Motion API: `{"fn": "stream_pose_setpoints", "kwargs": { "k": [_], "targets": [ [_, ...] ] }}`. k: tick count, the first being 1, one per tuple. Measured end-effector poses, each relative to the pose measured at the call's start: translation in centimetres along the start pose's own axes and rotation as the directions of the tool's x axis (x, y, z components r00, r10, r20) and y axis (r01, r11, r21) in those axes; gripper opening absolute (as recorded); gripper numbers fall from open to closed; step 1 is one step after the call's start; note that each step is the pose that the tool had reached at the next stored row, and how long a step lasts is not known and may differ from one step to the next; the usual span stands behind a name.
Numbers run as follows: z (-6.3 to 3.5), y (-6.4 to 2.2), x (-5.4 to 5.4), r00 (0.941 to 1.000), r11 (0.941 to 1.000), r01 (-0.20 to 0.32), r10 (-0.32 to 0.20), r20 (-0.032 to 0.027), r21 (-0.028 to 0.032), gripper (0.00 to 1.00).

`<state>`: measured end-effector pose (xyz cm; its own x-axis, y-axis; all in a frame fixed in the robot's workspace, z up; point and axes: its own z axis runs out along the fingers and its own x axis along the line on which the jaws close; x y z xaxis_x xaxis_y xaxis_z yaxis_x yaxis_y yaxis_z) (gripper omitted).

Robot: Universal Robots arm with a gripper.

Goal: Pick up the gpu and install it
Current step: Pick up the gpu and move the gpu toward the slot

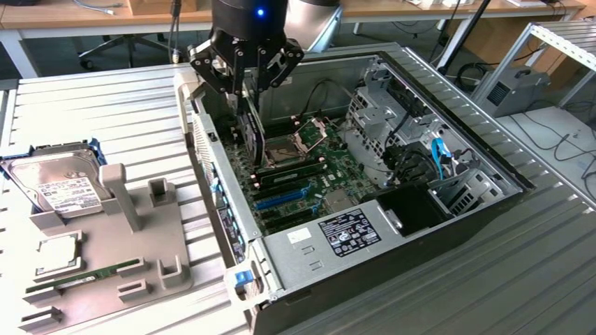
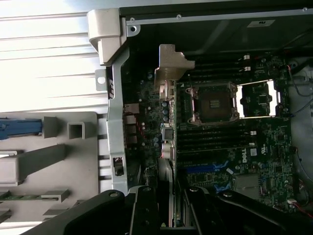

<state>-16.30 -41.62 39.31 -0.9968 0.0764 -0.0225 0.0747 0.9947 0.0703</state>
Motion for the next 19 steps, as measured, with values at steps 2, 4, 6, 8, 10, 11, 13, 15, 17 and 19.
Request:
{"fn": "stream_pose_setpoints", "kwargs": {
  "k": [2,4,6,8,10,11,13,15,17,19],
  "targets": [
    [0.04,0.0,-0.05,1.0,1.0,0.0,0.0,0.0,0.0001,0.26],
    [0.07,0.0,-0.09,1.0,1.0,0.0,0.0,0.0,0.0,0.26],
    [0.11,0.0,-0.13,1.0,1.0,0.0,0.0,0.0,-0.0001,0.26],
    [0.14,0.0,-0.17,1.0,1.0,0.0,0.0,0.0,0.0,0.26],
    [0.16,0.0,-0.2,1.0,1.0,0.0,0.0,0.0,0.0,0.26],
    [0.18,0.0,-0.21,1.0,1.0,0.0,0.0,0.0,0.0,0.26],
    [0.21,0.0,-0.26,1.0,1.0,0.0,0.0,0.0,0.0,0.26],
    [0.26,0.01,-0.31,1.0,1.0,0.0,0.0,0.0,0.0,0.26],
    [0.3,0.01,-0.37,1.0,1.0,0.0,0.0,0.0,0.0,0.26],
    [0.33,0.01,-0.41,1.0,1.0,0.0,0.0,0.0,0.0,0.26]
  ]
}}
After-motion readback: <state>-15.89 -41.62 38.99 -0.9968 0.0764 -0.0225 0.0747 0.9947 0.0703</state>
